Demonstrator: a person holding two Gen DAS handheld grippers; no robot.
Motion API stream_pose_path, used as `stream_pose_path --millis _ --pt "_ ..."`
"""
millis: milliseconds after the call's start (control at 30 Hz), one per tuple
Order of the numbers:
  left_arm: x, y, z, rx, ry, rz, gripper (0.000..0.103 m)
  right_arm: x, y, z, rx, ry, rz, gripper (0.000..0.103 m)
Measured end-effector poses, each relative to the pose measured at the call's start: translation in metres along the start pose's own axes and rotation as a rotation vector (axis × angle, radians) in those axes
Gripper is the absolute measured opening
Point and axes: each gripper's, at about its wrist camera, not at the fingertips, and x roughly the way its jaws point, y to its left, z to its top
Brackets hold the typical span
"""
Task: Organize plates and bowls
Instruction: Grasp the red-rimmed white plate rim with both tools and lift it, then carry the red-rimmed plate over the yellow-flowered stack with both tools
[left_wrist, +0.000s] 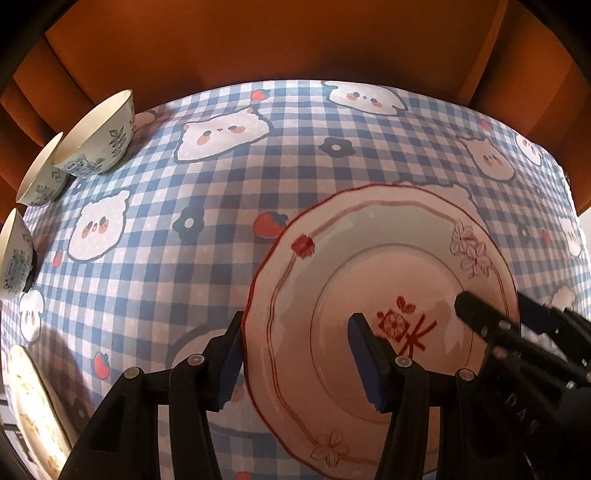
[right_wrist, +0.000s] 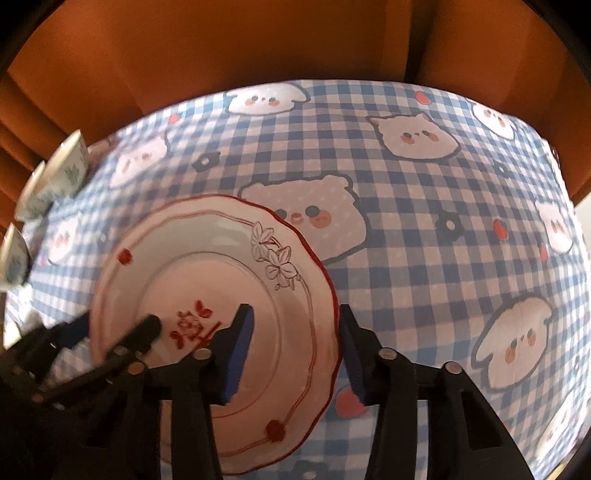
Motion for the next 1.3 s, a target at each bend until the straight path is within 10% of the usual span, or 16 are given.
stream_pose_path --millis 1300 --pt "-0.109 0.086 -0.061 0.053 -0.14 -0.03 0.056 -0.1 0.089 -0.062 0.008 -0.093 -0.032 0.046"
